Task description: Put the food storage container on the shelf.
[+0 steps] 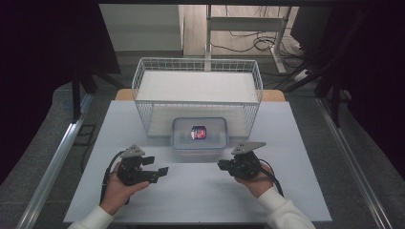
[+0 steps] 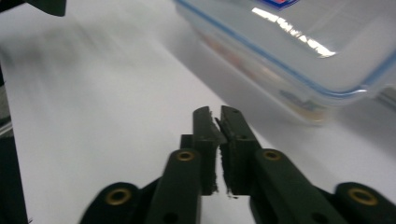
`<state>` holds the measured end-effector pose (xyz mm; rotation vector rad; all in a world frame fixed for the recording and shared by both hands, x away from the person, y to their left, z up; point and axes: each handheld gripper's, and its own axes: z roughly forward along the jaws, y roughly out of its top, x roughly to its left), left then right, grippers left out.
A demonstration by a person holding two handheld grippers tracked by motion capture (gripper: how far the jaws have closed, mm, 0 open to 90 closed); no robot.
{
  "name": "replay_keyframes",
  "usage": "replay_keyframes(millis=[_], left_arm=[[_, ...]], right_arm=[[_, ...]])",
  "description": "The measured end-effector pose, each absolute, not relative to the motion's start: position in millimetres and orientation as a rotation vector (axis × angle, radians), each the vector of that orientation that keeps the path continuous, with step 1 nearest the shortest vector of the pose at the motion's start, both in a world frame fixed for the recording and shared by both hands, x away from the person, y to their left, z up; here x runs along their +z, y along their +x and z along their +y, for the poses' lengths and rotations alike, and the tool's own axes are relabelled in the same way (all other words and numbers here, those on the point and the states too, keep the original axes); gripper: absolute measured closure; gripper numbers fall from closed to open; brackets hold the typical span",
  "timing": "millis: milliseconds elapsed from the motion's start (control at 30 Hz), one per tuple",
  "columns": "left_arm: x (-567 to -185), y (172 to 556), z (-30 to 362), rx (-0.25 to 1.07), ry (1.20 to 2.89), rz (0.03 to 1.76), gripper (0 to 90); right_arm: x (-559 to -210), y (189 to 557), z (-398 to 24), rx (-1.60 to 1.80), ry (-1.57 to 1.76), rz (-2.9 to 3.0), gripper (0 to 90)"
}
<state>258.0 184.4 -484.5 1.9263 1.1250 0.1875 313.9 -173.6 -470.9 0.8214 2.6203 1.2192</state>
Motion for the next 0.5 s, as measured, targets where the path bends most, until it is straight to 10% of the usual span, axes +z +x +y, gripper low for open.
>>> replay_keyframes(millis=[500], left_arm=[[-491.3,233.0,182.2,0.208,1.977,1.119,25.1]], right_arm=[[-491.7,315.8,-117.5,1.068,0.711,2.698,88.8]])
